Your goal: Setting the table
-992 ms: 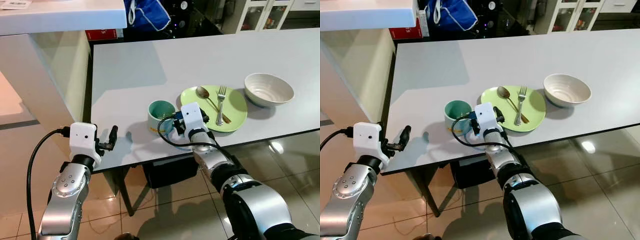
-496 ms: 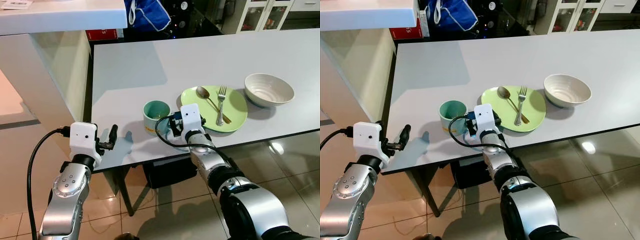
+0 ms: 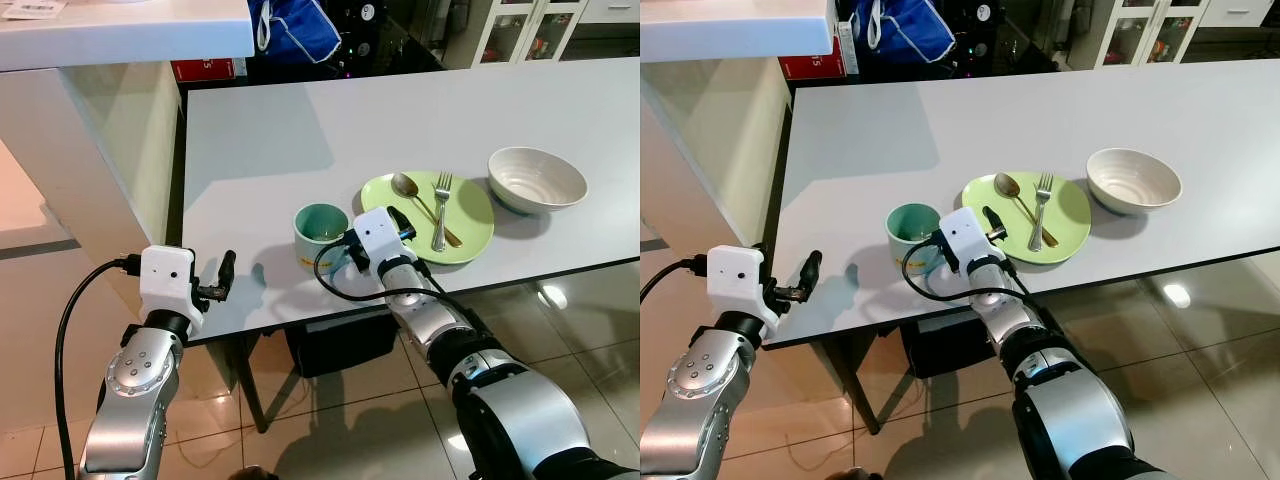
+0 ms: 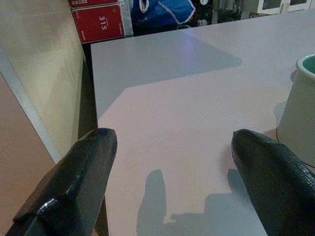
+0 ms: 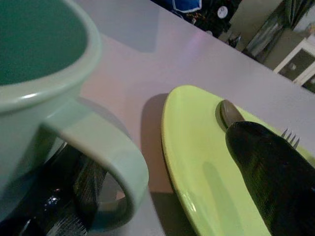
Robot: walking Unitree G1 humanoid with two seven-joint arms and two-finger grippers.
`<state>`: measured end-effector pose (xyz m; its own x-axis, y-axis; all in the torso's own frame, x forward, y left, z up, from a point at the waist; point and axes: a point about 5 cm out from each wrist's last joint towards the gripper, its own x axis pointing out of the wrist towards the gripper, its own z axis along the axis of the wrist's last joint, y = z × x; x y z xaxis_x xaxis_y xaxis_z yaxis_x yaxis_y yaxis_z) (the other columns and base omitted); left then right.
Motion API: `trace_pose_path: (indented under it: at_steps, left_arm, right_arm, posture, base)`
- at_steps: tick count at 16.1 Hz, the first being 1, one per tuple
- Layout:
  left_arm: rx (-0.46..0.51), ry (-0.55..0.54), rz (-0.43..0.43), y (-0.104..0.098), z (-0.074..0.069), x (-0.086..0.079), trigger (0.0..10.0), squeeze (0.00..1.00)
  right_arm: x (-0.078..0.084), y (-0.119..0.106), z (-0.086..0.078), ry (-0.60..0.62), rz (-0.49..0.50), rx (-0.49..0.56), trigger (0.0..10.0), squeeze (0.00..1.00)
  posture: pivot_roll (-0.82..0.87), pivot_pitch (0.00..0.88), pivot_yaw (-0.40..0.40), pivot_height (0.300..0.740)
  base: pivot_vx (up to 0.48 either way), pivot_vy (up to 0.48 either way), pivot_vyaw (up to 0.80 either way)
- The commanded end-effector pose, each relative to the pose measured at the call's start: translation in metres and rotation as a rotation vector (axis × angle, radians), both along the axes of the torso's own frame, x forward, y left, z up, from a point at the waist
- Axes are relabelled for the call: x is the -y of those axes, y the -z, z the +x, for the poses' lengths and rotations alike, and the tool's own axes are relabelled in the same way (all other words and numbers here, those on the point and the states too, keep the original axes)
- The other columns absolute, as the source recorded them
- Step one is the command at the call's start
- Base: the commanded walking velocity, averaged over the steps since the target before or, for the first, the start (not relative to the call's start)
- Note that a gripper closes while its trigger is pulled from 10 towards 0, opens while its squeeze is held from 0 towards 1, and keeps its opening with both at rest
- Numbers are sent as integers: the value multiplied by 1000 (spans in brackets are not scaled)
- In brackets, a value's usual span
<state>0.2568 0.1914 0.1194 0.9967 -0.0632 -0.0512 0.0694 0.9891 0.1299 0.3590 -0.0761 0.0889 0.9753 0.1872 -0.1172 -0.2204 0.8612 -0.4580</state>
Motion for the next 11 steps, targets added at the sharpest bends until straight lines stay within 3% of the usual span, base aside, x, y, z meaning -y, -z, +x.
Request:
trace_pose_path:
  at_steps: [1, 4, 5, 10, 11]
  left_arm:
    - [-12, -2, 2, 3, -1, 1, 10000, 0]
    - [-12, -2, 2, 3, -1, 1, 10000, 0]
    - [-12, -2, 2, 3, -1, 1, 10000, 0]
    - [-12, -4, 5, 3, -2, 0, 10000, 0]
    - [-12, -5, 6, 3, -2, 0, 10000, 0]
  right_arm:
    - [2, 5, -2, -7, -59, -9, 10000, 0]
    - [1, 5, -2, -30, -139, 19, 10000, 0]
    - [1, 6, -2, -24, -122, 9, 10000, 0]
    - [-2, 12, -5, 22, 188, -150, 10000, 0]
    - [-5, 11, -4, 21, 294, -192, 10000, 0]
  posture:
    - [136, 29, 11, 740]
    - [135, 31, 12, 740]
    - [136, 32, 11, 740]
    - [134, 37, 10, 740]
    - [132, 38, 9, 740]
  base:
    - [0, 0, 0]
    - [0, 0, 0]
    - [0, 0, 0]
    - [0, 0, 0]
    - [0, 0, 0]
